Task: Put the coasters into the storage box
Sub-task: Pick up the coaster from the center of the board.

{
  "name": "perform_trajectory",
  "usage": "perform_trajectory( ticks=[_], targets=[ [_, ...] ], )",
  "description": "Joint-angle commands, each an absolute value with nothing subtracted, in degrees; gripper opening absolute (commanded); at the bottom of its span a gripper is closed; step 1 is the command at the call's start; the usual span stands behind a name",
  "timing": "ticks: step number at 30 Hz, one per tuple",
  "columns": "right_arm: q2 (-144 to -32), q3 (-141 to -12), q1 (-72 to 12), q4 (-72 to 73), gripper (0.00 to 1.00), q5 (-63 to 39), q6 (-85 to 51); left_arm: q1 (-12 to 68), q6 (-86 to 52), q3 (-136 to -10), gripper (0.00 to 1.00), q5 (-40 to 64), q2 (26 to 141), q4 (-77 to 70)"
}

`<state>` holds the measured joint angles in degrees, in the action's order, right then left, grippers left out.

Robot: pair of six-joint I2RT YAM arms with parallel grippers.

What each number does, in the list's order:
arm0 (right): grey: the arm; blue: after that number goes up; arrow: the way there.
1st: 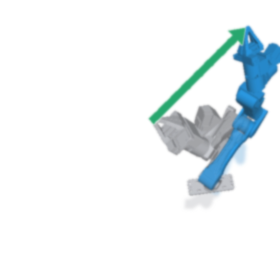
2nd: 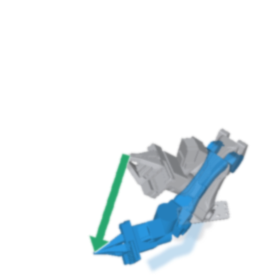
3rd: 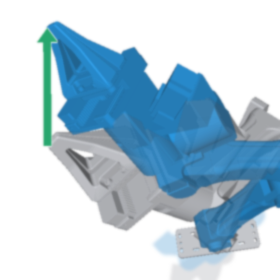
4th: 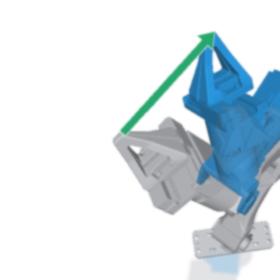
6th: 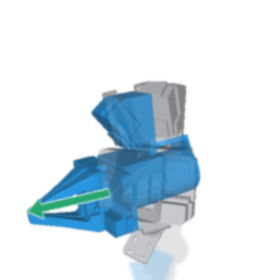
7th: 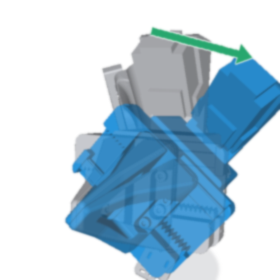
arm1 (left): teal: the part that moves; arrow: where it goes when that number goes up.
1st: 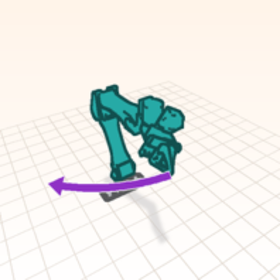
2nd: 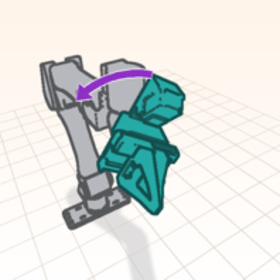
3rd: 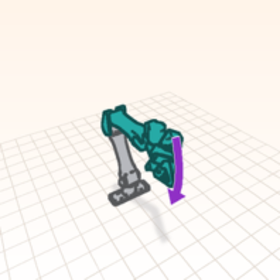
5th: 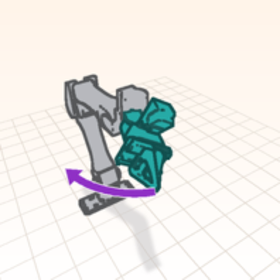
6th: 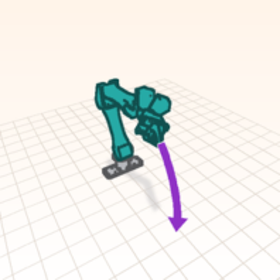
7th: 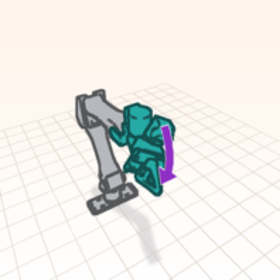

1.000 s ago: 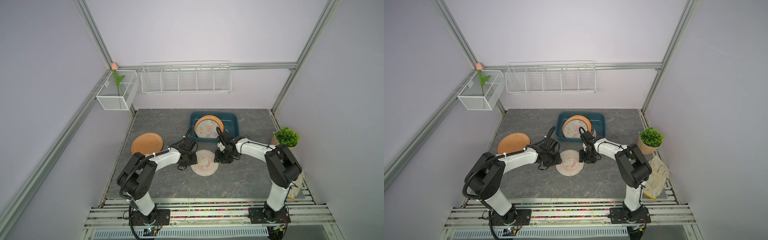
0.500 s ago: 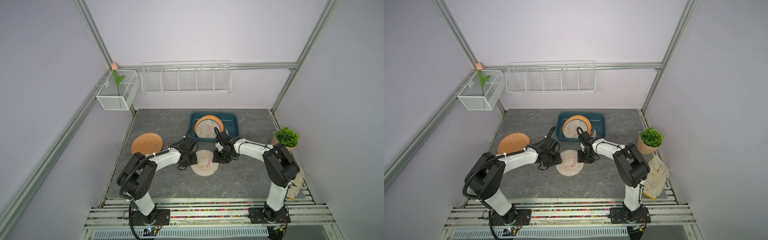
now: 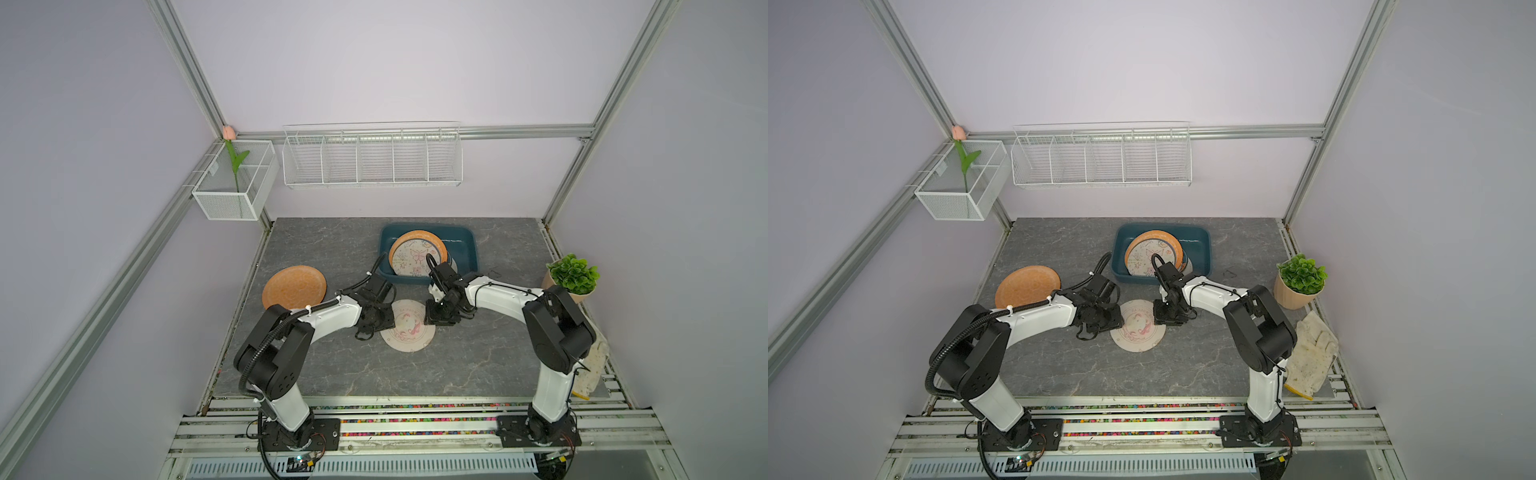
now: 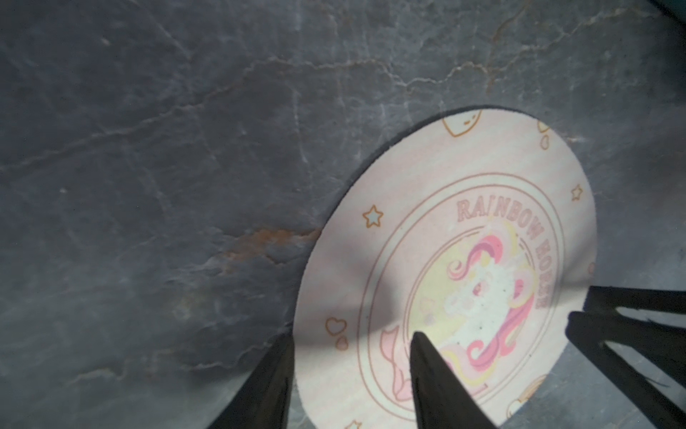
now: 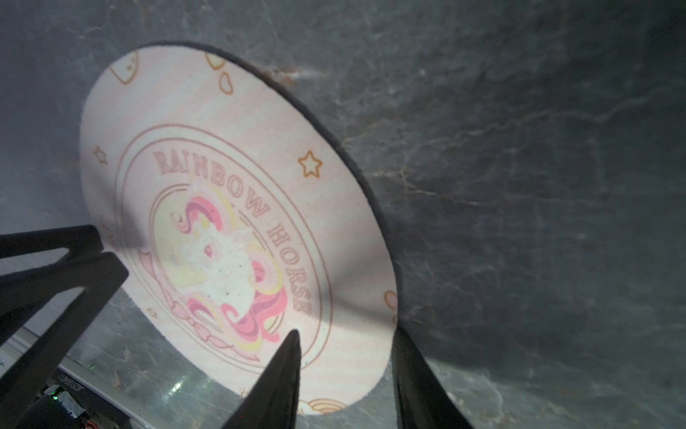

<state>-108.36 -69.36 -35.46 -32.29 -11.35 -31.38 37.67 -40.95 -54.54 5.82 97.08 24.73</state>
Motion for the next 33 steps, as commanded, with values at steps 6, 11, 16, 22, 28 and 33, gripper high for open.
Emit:
perform_trajectory(
  ticks=[6, 11, 16, 22, 28, 33],
  targets=[
    [-111.2, -69.8, -36.7, -32.3, 0.39, -11.9, -32.3, 38.2, -41.1, -54.3, 0.51, 5.9, 99.4, 29.0],
    [-111.4, -70.0, -36.7, -32.3, 0.39, -11.9, -32.4, 38.2, -41.0, -54.3, 0.51, 5.9, 99.3, 29.1],
    [-111.2, -69.8, -36.8, -32.4, 0.39, -11.8, -32.5, 38.2, -41.1, -54.3, 0.34, 5.8, 98.9, 29.1],
    [-109.7, -69.2, -36.8, -32.5, 0.41, -11.7, -32.5, 38.2, -41.8, -55.0, 0.11, 5.7, 98.4, 29.4],
    [-107.4, -68.7, -36.7, -32.9, 0.49, -11.8, -32.5, 38.2, -41.6, -57.5, 0.00, 5.1, 95.6, 32.2],
    [-104.5, -67.1, -35.8, -32.7, 0.58, -12.5, -32.8, 38.2, -40.6, -61.5, 0.00, 4.8, 91.2, 36.2]
  ],
)
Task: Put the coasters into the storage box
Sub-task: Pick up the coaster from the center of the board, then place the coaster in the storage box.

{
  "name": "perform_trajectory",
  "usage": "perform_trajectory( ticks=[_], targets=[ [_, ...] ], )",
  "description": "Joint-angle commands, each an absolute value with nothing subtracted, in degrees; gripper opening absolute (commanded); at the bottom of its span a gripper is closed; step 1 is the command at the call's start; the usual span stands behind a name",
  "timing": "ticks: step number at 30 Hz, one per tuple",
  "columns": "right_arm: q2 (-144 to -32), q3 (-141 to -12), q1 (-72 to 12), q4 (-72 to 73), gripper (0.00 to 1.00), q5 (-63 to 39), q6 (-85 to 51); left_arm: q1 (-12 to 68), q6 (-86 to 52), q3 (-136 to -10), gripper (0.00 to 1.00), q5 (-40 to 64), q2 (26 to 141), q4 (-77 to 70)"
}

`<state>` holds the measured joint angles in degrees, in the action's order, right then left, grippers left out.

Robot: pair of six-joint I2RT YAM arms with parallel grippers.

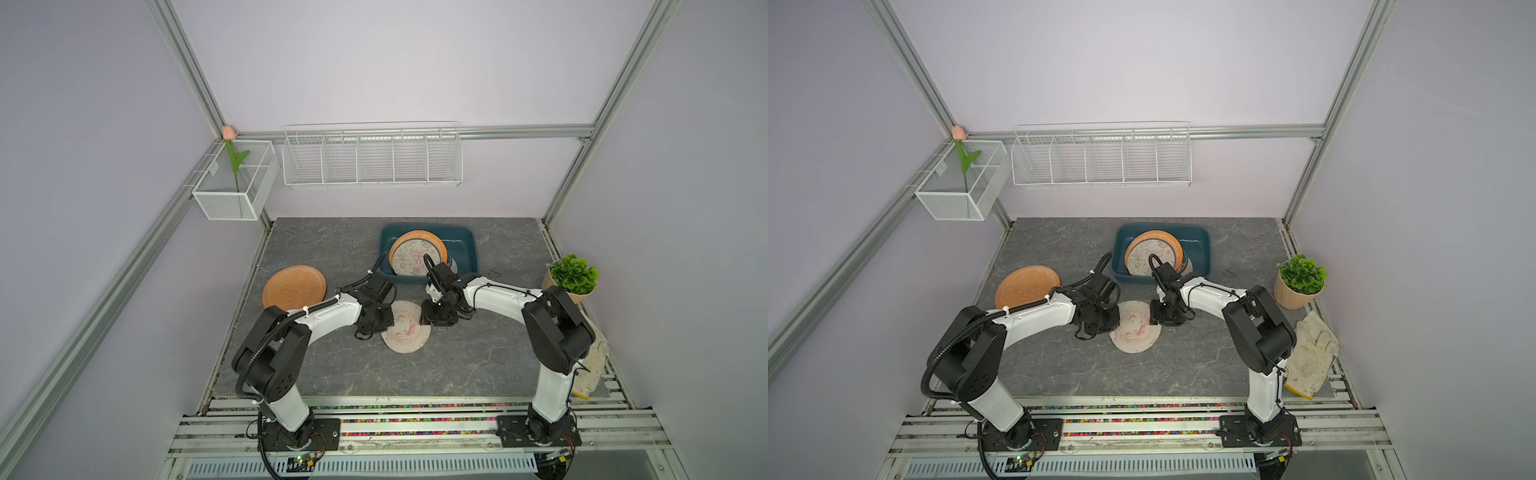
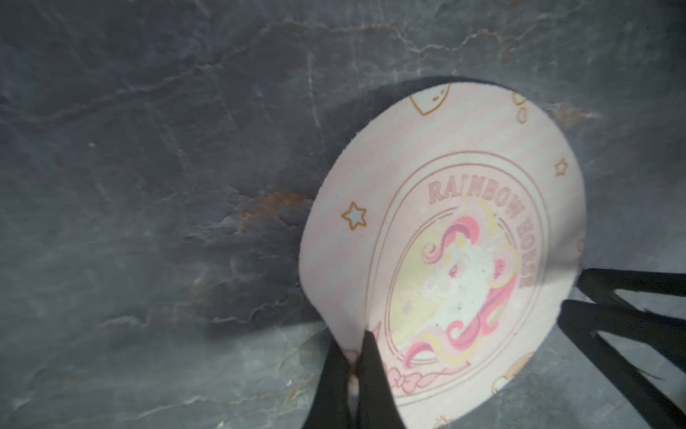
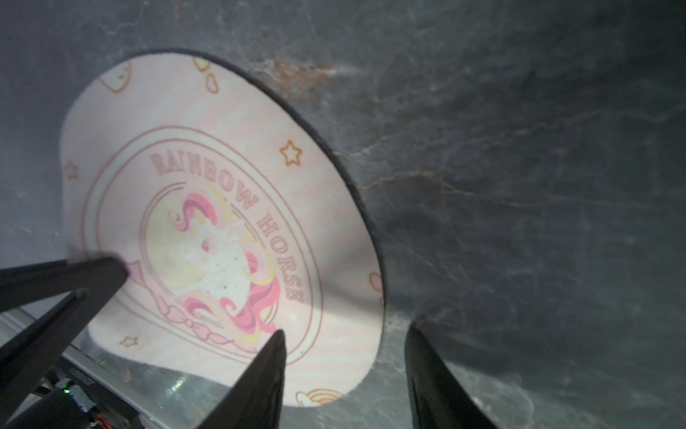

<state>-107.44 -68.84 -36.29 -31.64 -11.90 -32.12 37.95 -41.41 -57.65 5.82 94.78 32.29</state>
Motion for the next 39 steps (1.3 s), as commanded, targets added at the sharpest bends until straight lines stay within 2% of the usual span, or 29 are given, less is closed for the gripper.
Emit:
perform_trajectory(
  ticks=[1, 7, 14, 23, 34, 39],
  targets=[
    [-103.6, -66.4, -35.5, -32.6, 0.60, -12.6, -32.8, 38.2, -40.5, -62.6, 0.00, 4.7, 90.2, 37.0],
    [-98.1, -62.2, -34.0, -32.4, 0.69, -13.9, -33.5, 38.2, -37.0, -72.3, 0.00, 5.4, 87.3, 41.5],
    [-92.6, -58.5, -32.8, -32.9, 0.72, -15.2, -34.3, 38.1, -34.0, -86.1, 0.00, 9.0, 91.1, 42.6],
    [-85.3, -56.4, -31.3, -35.5, 0.75, -15.9, -35.2, 37.6, -30.9, -107.8, 0.00, 12.2, 106.1, 45.3],
    [-80.3, -55.3, -25.7, -39.0, 0.77, -17.0, -32.8, 36.5, -29.5, -136.0, 0.00, 17.2, 131.1, 46.1],
    [-80.7, -55.2, -23.8, -39.2, 0.77, -17.9, -32.1, 33.6, -32.0, -137.1, 0.00, 18.6, 135.9, 44.2]
  ],
)
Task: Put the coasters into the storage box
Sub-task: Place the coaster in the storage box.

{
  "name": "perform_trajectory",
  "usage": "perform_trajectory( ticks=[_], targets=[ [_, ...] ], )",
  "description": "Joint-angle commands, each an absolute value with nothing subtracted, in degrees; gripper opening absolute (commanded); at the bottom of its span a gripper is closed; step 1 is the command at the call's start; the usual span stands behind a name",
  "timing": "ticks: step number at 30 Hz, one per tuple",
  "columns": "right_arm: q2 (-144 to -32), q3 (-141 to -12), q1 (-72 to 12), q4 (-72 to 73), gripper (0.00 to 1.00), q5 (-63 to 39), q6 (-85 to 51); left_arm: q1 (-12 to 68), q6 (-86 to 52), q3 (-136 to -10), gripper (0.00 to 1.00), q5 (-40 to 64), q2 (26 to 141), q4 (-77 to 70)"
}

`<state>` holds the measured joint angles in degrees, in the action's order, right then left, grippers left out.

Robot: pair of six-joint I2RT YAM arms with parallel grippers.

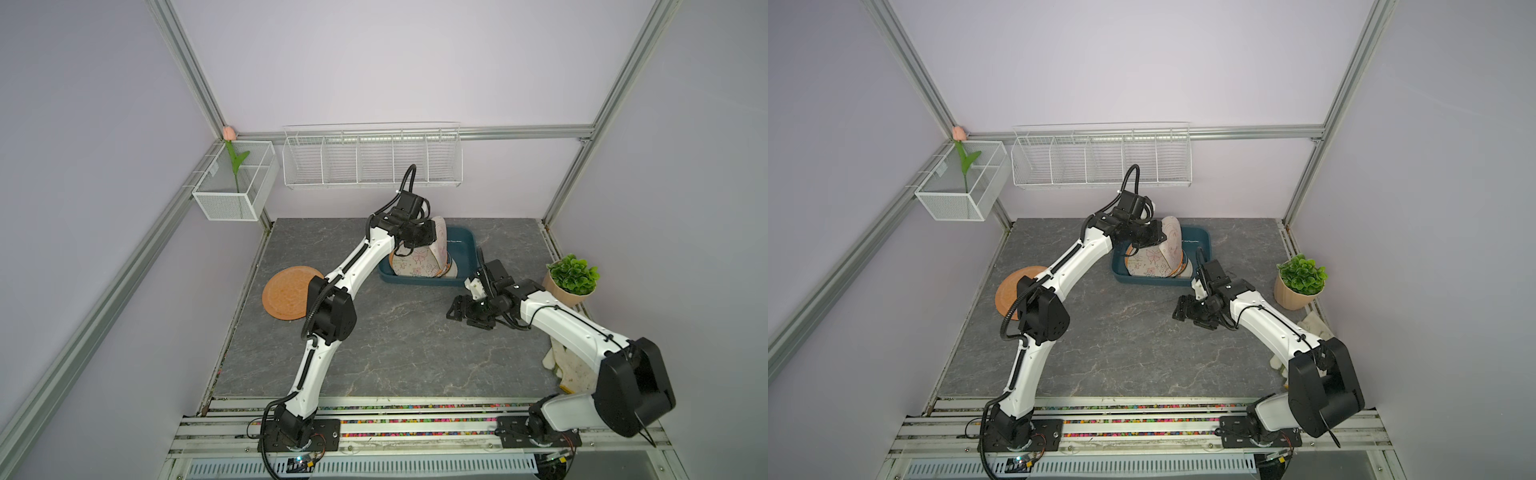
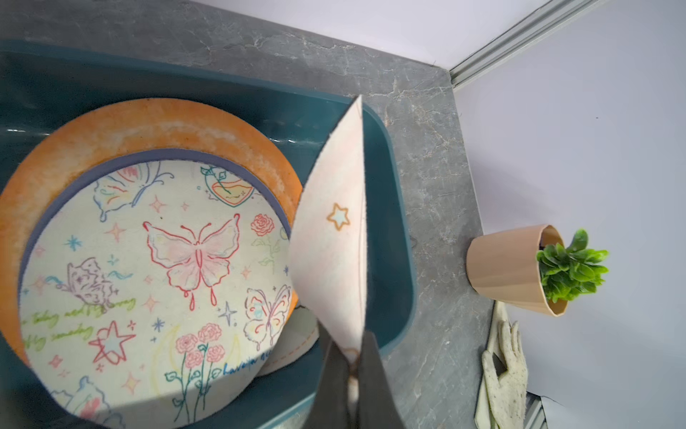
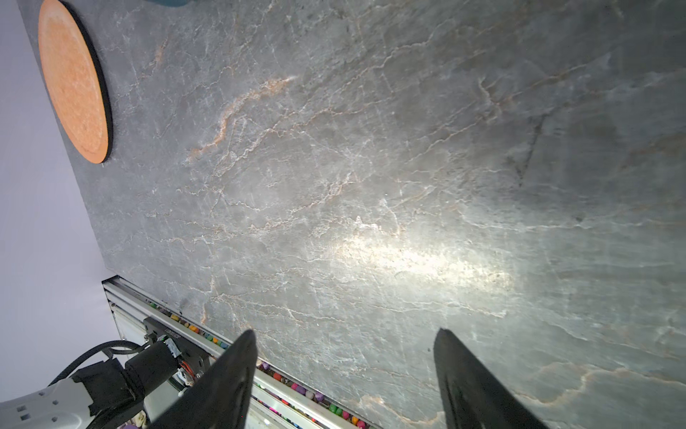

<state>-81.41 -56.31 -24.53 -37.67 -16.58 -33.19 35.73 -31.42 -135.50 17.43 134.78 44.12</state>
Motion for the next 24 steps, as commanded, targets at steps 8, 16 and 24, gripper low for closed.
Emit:
perform_trajectory(
  ticks=[8, 16, 24],
  targets=[
    [-82.6, -57.2, -23.1, -39.4, 0.77, -18.8, -31.4, 30.2, -26.7, -135.0, 0.45, 8.9, 137.4, 52.0],
    [-84.4, -58.8, -23.0, -38.7, 0.78, -19.7, -31.4, 30.1, -25.5, -124.7, 0.75, 1.7, 129.9, 50.0],
    [-84.1, -59.4, -23.1, -38.9, 0.78, -19.6, -31.2, 29.4, -26.6, -109.5, 0.77, -1.1, 118.8, 43.9]
  ],
)
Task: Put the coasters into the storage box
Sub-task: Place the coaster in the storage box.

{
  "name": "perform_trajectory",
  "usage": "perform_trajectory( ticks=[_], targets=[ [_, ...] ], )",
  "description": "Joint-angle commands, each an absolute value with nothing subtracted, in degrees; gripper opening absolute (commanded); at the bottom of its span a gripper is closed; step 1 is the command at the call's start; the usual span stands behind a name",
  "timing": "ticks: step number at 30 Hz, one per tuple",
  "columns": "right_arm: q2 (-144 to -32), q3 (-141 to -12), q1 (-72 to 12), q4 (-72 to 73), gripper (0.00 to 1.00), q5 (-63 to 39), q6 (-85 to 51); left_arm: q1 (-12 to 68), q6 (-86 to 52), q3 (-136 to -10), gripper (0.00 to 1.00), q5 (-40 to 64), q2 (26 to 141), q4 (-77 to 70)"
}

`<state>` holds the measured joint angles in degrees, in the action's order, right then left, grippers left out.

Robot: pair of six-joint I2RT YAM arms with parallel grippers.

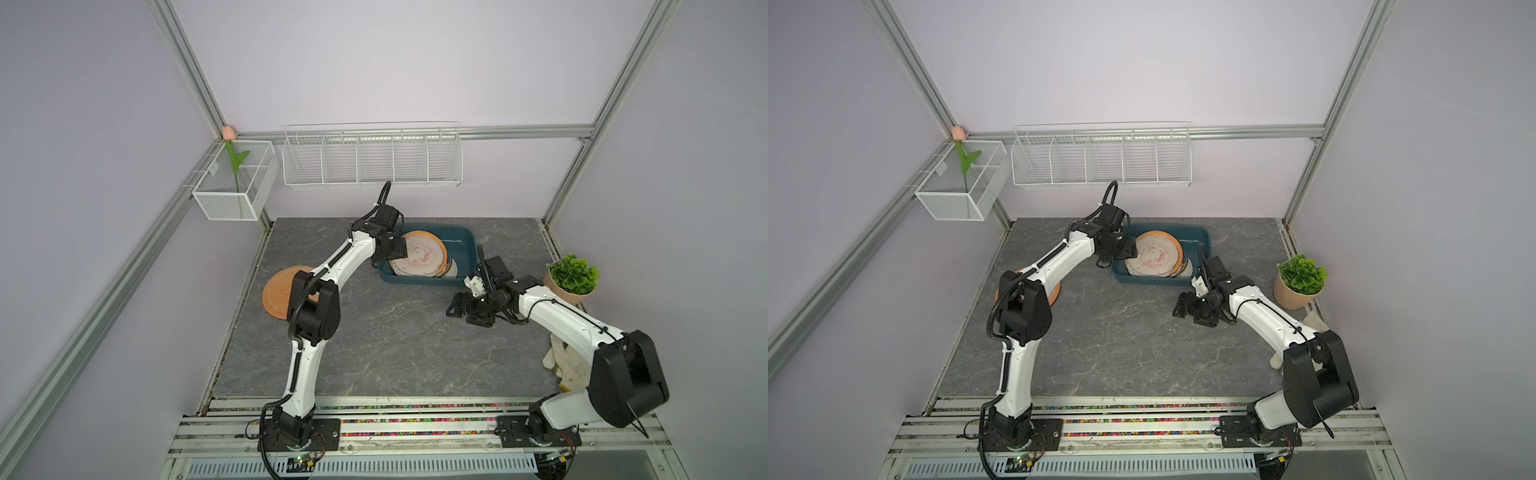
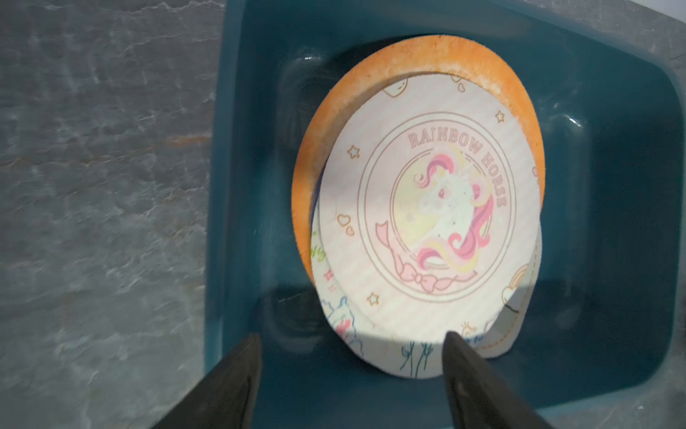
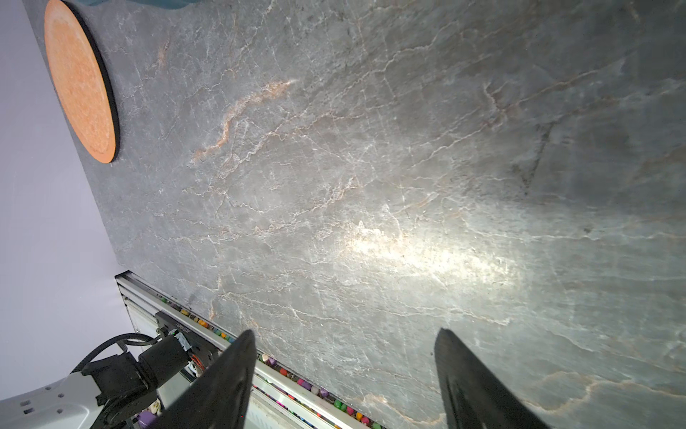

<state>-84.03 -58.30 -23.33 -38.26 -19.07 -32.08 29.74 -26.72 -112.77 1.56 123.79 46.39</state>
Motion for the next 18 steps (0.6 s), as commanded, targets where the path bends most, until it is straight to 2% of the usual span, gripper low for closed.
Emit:
perform_trajectory(
  ticks=[1, 6, 13, 18],
  targets=[
    [-83.9, -59.4, -23.1, -38.9, 0.78, -19.5, -31.2, 29.1, -26.8, -107.0, 0.77, -1.7, 117.3, 43.2],
    [-83.0, -59.3, -23.1, -38.9, 0.78, -19.2, -31.3, 26.2, -27.9, -94.5, 0.79, -4.4, 109.4, 40.1],
    [-82.6, -59.9, -23.2, -38.7, 0.78, -19.2, -31.8, 18.9, -28.4, -80.6, 1.00, -11.2, 101.1, 37.0],
    [-83.1, -60.5, -23.6, -38.2, 0.78, -19.2, -32.2, 11.3, -29.4, -73.0, 0.99, -13.2, 98.4, 33.1]
  ],
)
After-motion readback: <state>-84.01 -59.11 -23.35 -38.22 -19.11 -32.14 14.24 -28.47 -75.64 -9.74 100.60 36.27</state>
